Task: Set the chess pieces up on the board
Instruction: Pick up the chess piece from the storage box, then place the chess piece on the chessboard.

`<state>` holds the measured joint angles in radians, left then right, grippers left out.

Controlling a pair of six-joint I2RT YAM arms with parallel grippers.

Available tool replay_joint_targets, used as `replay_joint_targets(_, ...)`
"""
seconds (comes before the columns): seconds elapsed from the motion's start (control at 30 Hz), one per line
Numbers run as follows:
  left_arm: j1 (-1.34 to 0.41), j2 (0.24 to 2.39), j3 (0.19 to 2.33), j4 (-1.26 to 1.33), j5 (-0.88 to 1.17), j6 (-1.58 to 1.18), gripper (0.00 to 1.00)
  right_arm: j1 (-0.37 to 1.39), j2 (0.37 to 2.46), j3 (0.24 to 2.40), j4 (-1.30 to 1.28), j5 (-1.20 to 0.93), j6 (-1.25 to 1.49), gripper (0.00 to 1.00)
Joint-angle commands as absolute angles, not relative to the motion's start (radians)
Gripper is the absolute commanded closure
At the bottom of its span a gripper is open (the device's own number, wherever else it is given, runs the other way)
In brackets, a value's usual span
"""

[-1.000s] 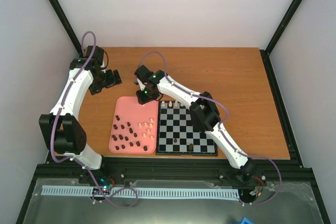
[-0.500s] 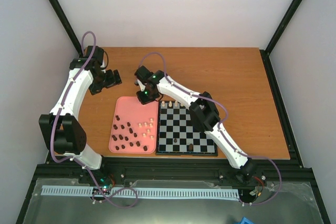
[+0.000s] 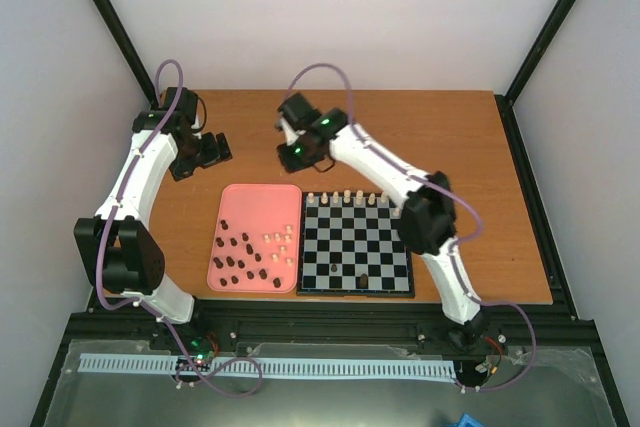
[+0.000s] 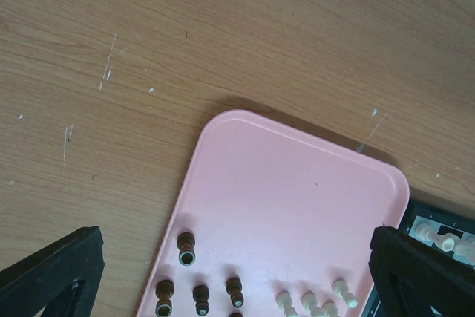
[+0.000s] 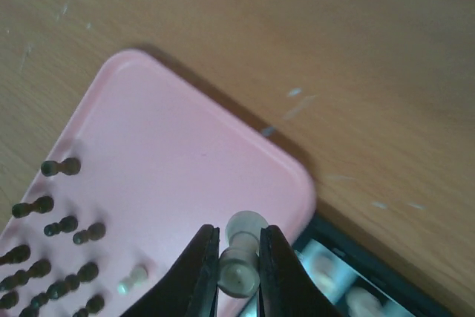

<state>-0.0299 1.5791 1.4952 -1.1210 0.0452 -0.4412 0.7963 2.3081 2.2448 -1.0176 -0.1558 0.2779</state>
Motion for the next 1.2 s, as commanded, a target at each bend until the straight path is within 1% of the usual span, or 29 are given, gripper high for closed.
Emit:
replay_joint_targets(0.0,-0.023,1.564,1.521,-1.112,0.043,-0.43,0.0,0.68,2.089,2.063,-0.993,-0.032,0.3,0.94)
replay_joint_targets(0.27,-0.024,1.573,1.516,-1.106,0.049,-0.43,0.0,0.43,1.791,1.554,-0.878,0.038,0.327,0.94)
replay_joint_targets(0.37,-0.025,1.577,1.517,-1.106,0.047,-0.43,0.0,0.376,1.741,1.44,-0.85,0.044,0.324,0.94)
replay_joint_targets(0.5,-0.025,1.583,1.516,-1.107,0.047,-0.43,0.0,0.35,1.711,1.335,-0.827,0.056,0.328,0.95)
replay_joint_targets(0.67,-0.024,1.587,1.514,-1.108,0.045,-0.429,0.0,0.332,1.707,1.263,-0.79,0.039,0.336,0.95)
replay_joint_targets(1.17,-0.025,1.592,1.513,-1.11,0.037,-0.426,0.0,0.333,1.77,1.238,-0.744,0.022,0.339,0.95)
